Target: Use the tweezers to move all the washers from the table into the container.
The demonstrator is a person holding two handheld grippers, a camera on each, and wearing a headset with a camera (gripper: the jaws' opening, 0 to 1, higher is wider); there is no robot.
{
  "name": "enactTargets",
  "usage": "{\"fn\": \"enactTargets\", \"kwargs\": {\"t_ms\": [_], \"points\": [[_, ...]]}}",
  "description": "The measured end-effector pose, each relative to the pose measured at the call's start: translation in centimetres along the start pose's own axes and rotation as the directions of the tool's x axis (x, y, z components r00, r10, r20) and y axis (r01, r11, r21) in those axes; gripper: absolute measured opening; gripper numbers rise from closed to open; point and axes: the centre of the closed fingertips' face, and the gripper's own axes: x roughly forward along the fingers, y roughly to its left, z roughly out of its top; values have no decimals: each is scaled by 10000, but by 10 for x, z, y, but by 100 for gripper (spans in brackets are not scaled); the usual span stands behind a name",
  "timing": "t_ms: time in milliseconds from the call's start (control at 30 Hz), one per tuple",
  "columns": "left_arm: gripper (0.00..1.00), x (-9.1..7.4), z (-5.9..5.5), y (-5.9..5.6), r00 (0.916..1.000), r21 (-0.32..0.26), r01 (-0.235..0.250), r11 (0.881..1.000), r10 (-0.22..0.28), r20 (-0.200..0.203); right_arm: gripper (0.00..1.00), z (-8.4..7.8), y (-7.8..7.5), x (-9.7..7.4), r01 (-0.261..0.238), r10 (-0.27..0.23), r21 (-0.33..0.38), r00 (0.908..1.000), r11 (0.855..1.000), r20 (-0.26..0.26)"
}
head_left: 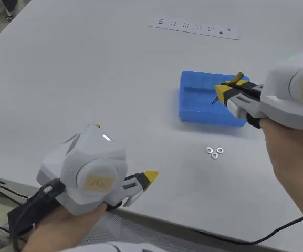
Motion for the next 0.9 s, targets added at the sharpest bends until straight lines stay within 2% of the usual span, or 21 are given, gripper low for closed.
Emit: {"fn": "enactTargets", "kwargs": {"t_ms": [100, 467, 633, 900], "points": [[87, -1, 0, -1, 10000, 10, 14, 10000, -14, -10, 3, -2, 4, -5, -47, 47, -16, 10000, 10000, 23], [87, -1, 0, -3, 10000, 70, 52, 10000, -52, -60, 3, -35, 24, -13, -328, 352, 493, 9982, 9982, -485], [87, 0, 0, -2, 10000, 115, 5, 9999, -4, -74, 3, -53, 26, -13, -311, 369, 702, 9959, 9970, -831], [87, 1, -1, 0, 10000, 80, -41, 10000, 41, -56, 4, -72, 27, -12, -293, 391, 769, 9909, 9966, -1291]]}}
